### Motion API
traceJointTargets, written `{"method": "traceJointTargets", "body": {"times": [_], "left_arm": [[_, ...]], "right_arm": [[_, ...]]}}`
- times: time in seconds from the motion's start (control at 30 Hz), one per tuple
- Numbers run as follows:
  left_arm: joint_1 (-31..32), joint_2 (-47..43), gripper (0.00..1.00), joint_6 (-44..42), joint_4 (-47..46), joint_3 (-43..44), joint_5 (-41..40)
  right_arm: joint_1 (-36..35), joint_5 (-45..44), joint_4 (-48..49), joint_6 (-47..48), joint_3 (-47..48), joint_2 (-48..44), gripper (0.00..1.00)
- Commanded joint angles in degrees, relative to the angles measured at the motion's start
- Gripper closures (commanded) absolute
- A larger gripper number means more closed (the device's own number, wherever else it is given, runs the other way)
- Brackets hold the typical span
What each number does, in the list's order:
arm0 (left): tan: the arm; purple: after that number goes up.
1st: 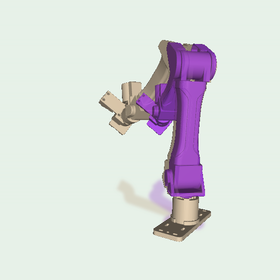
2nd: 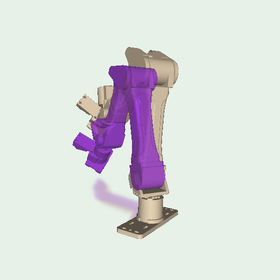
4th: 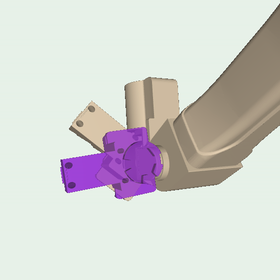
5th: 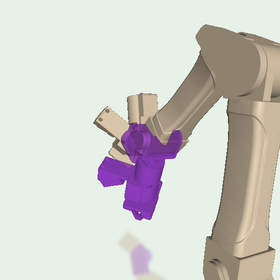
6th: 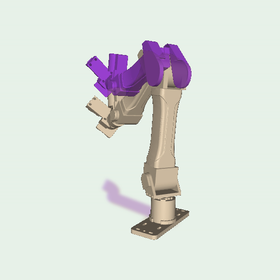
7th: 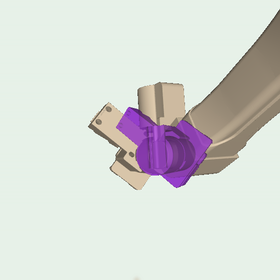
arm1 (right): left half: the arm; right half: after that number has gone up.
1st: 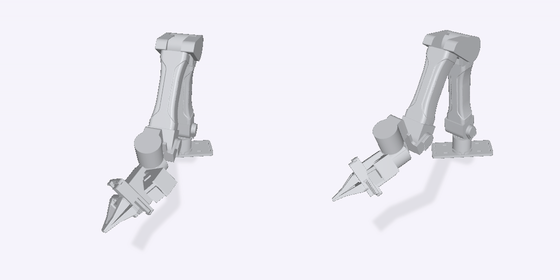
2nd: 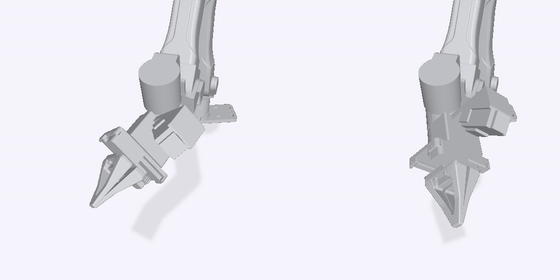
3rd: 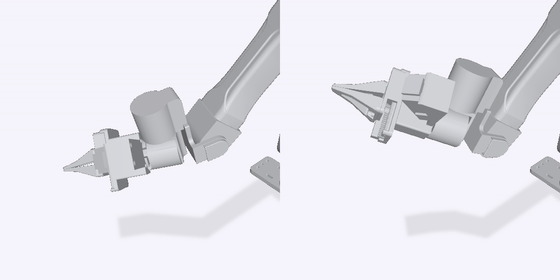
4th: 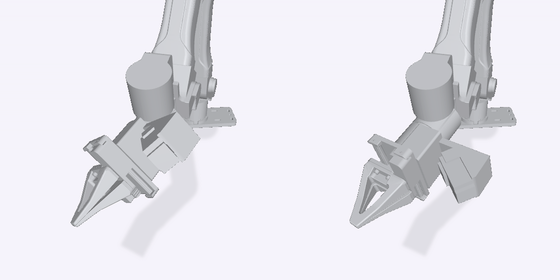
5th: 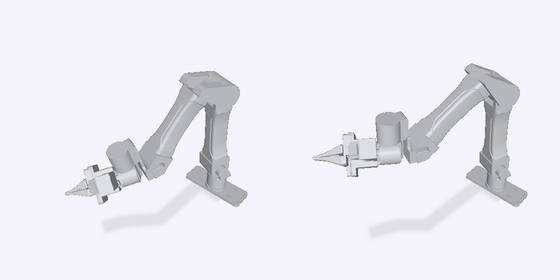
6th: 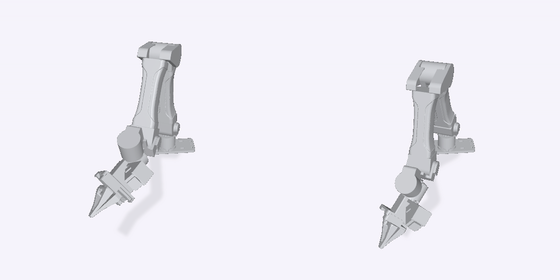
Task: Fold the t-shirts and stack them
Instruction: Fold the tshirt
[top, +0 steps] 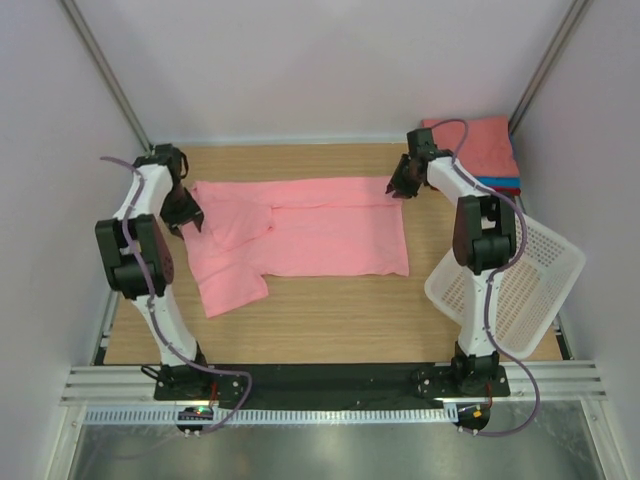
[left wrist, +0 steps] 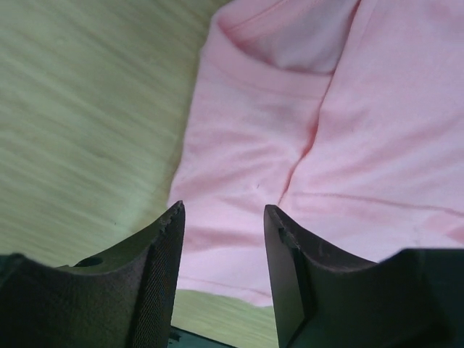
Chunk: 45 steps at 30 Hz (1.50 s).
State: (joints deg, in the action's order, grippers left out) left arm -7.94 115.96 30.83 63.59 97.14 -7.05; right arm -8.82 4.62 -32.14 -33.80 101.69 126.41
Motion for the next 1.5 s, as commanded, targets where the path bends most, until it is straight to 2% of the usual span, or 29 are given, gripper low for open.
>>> {"method": "traceJointTargets", "body": {"times": [0.0, 0.17, 0.23, 0.4, 0.5, 0.7, 0.83, 1.07, 1.2, 1.33, 1.47], "left_arm": [[-0.40, -14.84, 0.50, 1.77, 0.23, -9.30, -3.85], [-1.19, -25.42, 0.50, 10.02, -5.05, -31.00, 3.61], [-1.28, -28.76, 0.51, 11.62, -6.64, -34.90, 3.45], [-1.20, -27.29, 0.54, 14.51, -3.58, -37.64, 1.52], [-1.20, -24.21, 0.54, 19.96, -0.58, -38.34, 1.94], [-1.20, -27.62, 0.55, 26.39, -7.76, -44.31, 8.87], [-1.20, -30.18, 0.53, 27.09, -10.24, -48.96, 7.49], [-1.20, -29.39, 0.54, 27.79, -15.42, -53.28, 5.73], [-1.20, -27.98, 0.61, 27.71, -16.13, -53.72, 4.85], [-1.19, -30.52, 0.87, 27.44, -16.57, -54.08, 4.50], [-1.20, -33.34, 0.97, 25.69, -13.33, -50.92, 3.36]], "right_arm": [[-1.02, 1.35, -0.30, -0.83, 0.54, -7.84, 0.66], [-1.64, 2.50, 0.41, -3.29, -4.21, -11.61, 0.66], [-1.82, 2.50, 0.76, -3.55, -5.97, -13.28, 0.66], [-1.90, 0.13, 0.08, -2.94, -10.19, -18.03, 0.66], [-1.99, 0.03, -0.04, -3.63, -12.29, -20.67, 0.66], [-1.99, -0.05, 1.38, -3.99, -16.78, -23.31, 0.66], [-2.08, 0.21, 1.55, -4.08, -18.01, -23.84, 0.66], [-2.69, 0.39, -0.19, -2.15, -19.95, -27.09, 0.66], [-4.36, -1.19, -2.40, 0.13, -22.76, -30.60, 0.65], [-6.56, -4.36, -4.33, 2.33, -28.28, -35.69, 0.65], [-9.28, -7.52, -6.52, 3.48, -33.29, -38.87, 0.65]]}}
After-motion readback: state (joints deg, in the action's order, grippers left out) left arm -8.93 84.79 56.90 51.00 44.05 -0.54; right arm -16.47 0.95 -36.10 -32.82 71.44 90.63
